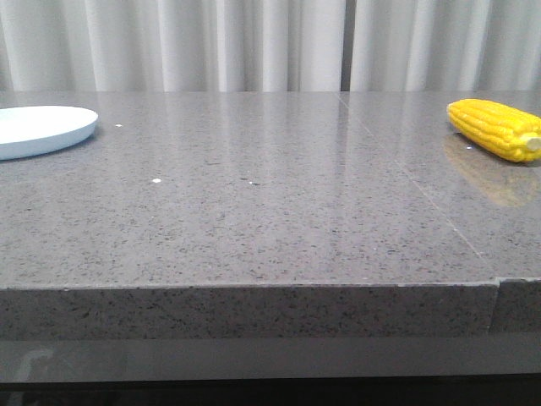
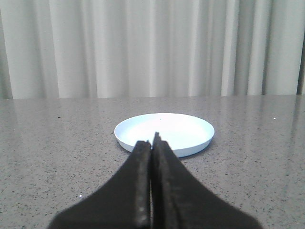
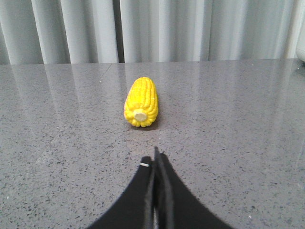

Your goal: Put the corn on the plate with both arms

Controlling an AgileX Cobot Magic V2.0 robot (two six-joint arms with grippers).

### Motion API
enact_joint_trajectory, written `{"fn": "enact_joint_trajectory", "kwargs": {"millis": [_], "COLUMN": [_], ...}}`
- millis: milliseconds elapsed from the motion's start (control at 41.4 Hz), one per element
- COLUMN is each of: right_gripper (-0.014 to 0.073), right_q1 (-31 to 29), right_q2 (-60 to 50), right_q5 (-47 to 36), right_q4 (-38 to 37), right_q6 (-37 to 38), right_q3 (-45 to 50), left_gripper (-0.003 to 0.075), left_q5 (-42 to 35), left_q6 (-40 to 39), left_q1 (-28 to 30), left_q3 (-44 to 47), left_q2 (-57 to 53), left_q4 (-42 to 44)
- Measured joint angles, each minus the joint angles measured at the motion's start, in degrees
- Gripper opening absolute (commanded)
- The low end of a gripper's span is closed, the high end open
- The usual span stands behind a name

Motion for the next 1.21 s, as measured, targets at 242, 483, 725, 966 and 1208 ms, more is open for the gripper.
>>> {"fn": "enact_joint_trajectory", "kwargs": {"millis": [242,483,725,966,1208], "right_gripper": [-0.0068,-0.0068,-0.0068,-0.0068,-0.0068], "right_q1": [0.00,0.00,0.00,0.00,0.00], "right_q2": [0.00,0.00,0.00,0.00,1.53], "right_q5": [0.00,0.00,-0.73,1.40,9.81], "right_q4": [0.00,0.00,0.00,1.05,1.05], "right_q6": [0.00,0.00,0.00,0.00,0.00], "right_q3": [0.00,0.00,0.00,-4.05,-18.79], "left_gripper": [-0.0020,-0.0020,-0.0020,-0.0020,-0.0020], "left_q5": [0.00,0.00,-0.32,-2.32,4.00], "left_q6": [0.00,0.00,0.00,0.00,0.00], "left_q1": [0.00,0.00,0.00,0.00,0.00], "left_q3": [0.00,0.00,0.00,-1.71,-16.89], "left_q2": [0.00,0.00,0.00,0.00,0.64], "left_q4": [0.00,0.00,0.00,0.00,0.00]}}
